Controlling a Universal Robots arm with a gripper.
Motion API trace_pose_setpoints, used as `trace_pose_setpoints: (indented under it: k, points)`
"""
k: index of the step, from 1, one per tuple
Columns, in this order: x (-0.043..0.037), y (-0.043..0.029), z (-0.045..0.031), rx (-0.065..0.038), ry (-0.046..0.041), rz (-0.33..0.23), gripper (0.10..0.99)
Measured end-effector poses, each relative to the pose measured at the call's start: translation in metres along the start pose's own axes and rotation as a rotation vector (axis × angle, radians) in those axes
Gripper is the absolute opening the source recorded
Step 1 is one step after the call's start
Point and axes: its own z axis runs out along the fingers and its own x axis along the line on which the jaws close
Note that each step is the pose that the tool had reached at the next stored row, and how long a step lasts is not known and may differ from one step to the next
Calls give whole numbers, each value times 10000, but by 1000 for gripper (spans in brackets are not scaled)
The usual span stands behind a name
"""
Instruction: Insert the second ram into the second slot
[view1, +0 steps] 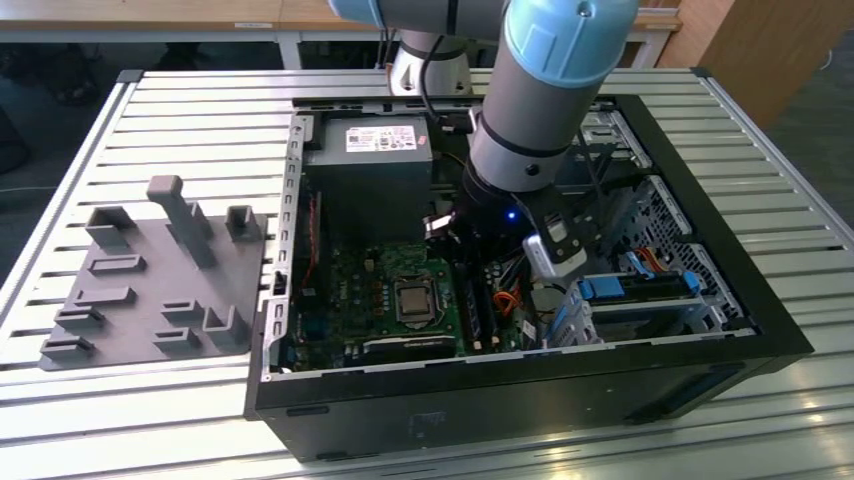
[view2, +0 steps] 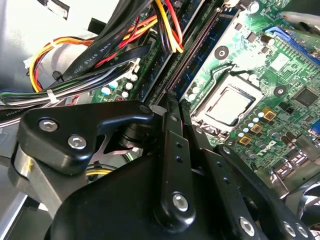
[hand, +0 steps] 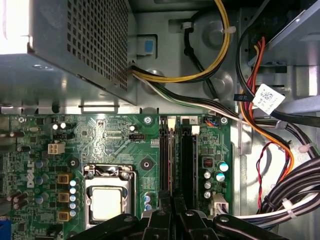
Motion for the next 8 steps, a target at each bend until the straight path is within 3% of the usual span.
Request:
trace_pose_setpoints:
  k: [8]
  points:
    - [-2, 0, 17, -4, -2, 70, 133]
